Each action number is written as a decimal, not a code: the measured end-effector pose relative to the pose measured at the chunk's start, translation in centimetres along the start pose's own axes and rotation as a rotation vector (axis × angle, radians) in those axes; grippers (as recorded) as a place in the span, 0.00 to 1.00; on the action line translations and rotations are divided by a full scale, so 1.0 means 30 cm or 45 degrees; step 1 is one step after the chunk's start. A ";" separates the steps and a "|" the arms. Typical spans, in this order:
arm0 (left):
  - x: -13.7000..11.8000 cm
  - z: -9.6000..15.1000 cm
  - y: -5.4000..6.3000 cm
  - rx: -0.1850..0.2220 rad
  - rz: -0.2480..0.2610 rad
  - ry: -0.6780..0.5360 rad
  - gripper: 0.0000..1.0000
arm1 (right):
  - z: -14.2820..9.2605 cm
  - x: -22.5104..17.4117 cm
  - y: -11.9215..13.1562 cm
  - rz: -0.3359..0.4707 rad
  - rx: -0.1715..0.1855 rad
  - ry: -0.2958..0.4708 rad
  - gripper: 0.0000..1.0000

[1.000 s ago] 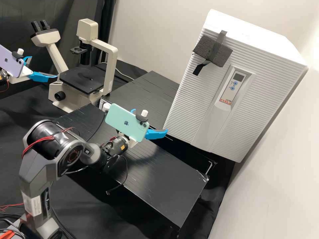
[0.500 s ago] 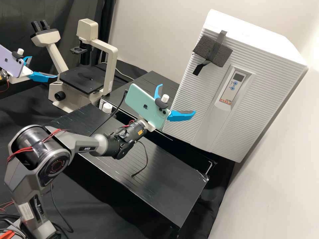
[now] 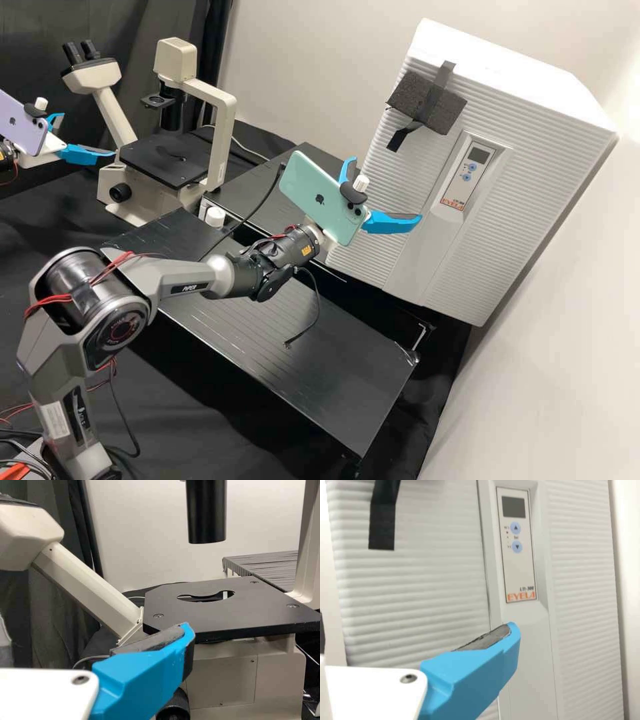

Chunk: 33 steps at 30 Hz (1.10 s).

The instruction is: Open the incubator door.

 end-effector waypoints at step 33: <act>0.000 0.000 0.000 0.000 0.000 0.000 1.00 | 0.014 0.041 -0.028 -0.040 -0.025 -0.046 0.00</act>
